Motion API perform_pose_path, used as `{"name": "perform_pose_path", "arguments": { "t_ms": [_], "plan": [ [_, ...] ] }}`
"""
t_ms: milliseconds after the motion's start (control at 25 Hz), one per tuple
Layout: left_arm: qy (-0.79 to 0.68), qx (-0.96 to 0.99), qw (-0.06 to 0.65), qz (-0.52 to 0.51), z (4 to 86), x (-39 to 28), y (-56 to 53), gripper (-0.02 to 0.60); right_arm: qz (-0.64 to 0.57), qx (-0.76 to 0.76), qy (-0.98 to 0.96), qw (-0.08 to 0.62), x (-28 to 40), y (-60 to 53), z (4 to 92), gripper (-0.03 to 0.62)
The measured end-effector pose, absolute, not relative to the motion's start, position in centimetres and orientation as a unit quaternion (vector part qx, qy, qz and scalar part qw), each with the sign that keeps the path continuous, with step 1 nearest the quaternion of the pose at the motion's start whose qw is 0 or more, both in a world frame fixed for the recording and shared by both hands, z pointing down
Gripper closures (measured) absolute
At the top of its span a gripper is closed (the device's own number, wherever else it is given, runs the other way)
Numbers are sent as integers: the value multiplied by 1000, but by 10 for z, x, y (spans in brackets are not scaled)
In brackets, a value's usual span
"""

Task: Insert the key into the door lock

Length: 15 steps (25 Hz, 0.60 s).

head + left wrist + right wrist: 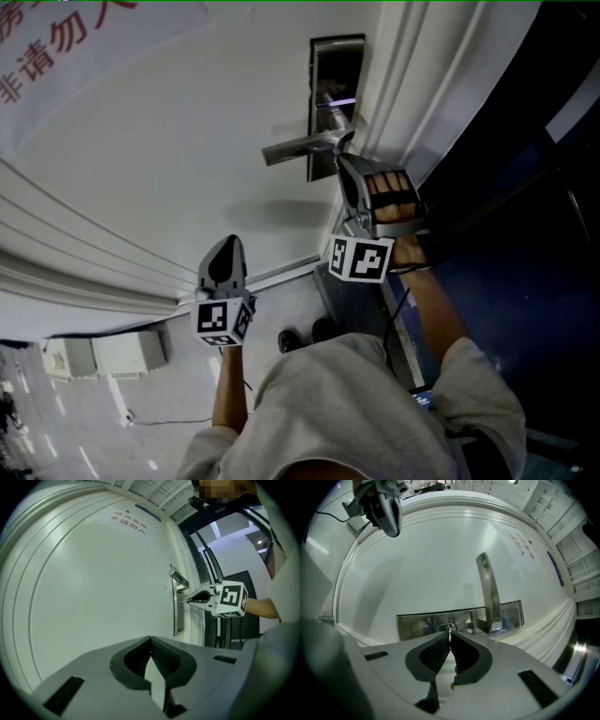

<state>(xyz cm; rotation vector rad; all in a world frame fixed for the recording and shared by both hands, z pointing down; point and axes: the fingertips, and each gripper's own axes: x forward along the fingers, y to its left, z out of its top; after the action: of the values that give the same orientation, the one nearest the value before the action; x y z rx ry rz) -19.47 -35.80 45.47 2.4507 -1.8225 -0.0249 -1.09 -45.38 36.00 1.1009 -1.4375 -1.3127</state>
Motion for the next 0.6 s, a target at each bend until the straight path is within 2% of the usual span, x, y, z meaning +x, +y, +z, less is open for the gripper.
{"name": "perform_pose_path", "arguments": {
  "t_ms": [600],
  "plan": [
    [-597, 801, 50, -11, 462, -202, -363, 563, -530, 450, -580, 425, -23, -477, 359, 565]
  ]
}}
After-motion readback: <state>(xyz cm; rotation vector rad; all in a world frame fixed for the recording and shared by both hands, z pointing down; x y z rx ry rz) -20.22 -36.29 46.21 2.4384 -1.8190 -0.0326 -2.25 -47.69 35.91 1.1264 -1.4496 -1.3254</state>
